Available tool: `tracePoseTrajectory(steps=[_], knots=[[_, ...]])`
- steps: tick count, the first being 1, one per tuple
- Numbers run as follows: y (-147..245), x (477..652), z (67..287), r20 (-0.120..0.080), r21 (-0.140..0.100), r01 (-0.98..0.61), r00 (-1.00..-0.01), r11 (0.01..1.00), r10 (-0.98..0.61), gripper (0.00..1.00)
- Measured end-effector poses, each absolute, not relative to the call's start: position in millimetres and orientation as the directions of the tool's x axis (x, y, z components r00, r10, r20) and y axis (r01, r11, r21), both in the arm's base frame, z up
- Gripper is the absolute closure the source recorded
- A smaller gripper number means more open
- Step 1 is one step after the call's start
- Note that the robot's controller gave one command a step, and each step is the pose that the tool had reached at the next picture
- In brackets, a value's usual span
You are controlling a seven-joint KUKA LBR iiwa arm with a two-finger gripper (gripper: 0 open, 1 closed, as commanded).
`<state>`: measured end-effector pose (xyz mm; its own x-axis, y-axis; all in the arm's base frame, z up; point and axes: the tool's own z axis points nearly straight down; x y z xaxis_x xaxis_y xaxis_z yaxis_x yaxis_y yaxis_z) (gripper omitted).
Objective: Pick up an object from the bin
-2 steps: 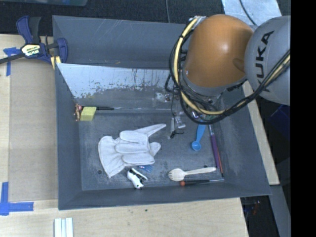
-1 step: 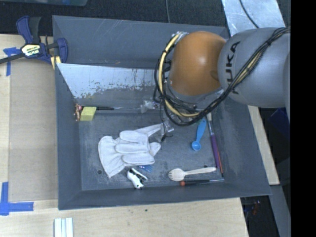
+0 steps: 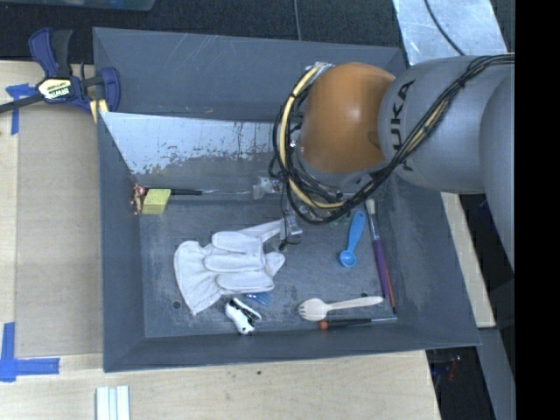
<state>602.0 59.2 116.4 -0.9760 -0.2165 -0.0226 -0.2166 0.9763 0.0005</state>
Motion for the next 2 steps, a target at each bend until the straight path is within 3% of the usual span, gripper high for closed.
tracePoseTrajectory(steps=[1, 2], knots=[[65.0, 615.1, 87.4, -0.024, -0.009, -0.535, -0.844, 0.845, -0.536, 0.0], [51.2, 616.6, 97.4, -0.031, -0.006, -0.377, -0.926, 0.926, -0.377, 1.0]])
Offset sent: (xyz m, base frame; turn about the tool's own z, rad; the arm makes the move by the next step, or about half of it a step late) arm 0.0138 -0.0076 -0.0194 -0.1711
